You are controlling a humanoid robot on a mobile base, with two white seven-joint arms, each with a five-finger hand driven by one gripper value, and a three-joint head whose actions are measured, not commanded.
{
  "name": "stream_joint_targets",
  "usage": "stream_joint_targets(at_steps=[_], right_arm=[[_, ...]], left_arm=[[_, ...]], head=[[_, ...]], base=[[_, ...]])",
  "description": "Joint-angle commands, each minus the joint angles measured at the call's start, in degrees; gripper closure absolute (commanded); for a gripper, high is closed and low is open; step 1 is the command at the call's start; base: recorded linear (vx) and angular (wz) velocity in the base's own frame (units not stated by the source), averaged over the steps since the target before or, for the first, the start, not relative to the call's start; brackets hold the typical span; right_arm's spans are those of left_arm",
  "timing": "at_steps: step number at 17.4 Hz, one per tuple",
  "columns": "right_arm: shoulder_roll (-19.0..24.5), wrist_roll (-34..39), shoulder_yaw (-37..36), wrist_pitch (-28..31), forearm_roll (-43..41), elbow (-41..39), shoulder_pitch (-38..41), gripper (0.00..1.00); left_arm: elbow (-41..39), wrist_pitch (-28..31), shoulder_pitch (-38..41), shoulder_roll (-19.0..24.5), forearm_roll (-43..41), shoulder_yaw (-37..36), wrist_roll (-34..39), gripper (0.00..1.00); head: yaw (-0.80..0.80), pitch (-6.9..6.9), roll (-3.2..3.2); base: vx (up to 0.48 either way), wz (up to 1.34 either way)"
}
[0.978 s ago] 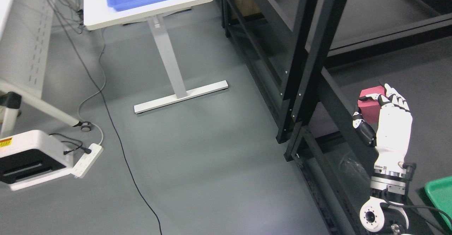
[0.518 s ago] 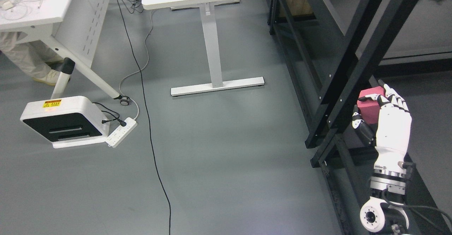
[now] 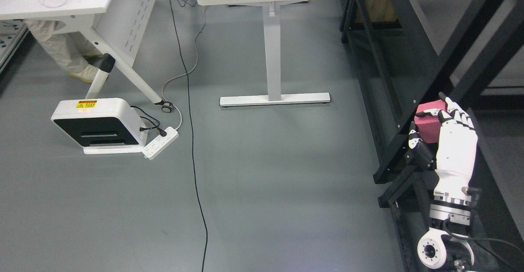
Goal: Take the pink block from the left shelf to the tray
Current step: 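Carry the held pink cube while turning toward the blue tray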
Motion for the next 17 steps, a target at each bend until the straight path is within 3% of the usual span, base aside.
stream_joint_targets(at_steps=[1,10,17], right_arm=[[-1.0,0.0,-0.9,0.0,0.0,0.0,0.0,0.97],[-1.0,0.0,-0.9,-0.1,0.0,0.1,0.0,0.97],[-1.0,0.0,-0.8,-0.2,0.1,0.1,-0.1,0.97]], left_arm=[[-1.0,0.0,-1.8,1.0,-0.1,0.0,0.0,0.00],[-1.0,0.0,-1.8,1.0,-0.1,0.0,0.0,0.00],[-1.0,0.0,-1.8,1.0,-0.1,0.0,0.0,0.00]], head=[[0.00,0.00,0.00],[0.00,0.00,0.00],[0.00,0.00,0.00]], base=[[0.107,0.42],[0.199,0.42],[0.366,0.13]])
